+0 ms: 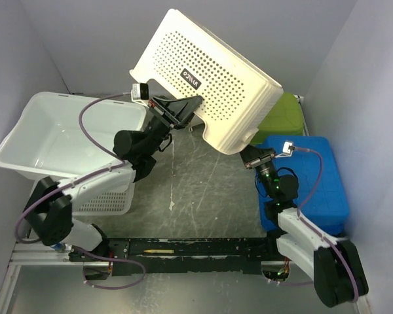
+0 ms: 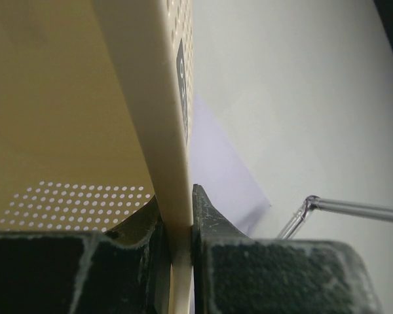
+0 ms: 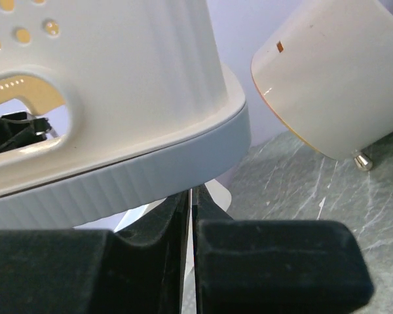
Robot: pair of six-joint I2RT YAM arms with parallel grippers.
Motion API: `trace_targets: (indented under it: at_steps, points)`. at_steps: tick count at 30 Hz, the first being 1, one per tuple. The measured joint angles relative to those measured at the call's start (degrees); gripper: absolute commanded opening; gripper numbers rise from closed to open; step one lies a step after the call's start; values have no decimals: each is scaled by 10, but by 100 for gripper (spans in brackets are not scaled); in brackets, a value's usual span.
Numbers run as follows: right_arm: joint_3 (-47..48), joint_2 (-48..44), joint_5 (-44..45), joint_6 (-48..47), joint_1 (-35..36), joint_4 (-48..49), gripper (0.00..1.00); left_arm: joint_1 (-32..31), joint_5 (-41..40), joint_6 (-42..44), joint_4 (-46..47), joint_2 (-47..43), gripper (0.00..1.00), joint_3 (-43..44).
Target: Turn the large container upside down
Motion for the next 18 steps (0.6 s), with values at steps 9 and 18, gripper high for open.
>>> trace_targets:
  at_steps: [9, 18]
  points:
    - [9, -127, 4, 13, -4, -169, 2, 24, 88, -112, 132, 180, 7, 44]
    - [203, -172, 52, -84, -3, -622, 0, 30, 103, -109, 141, 195, 7, 43]
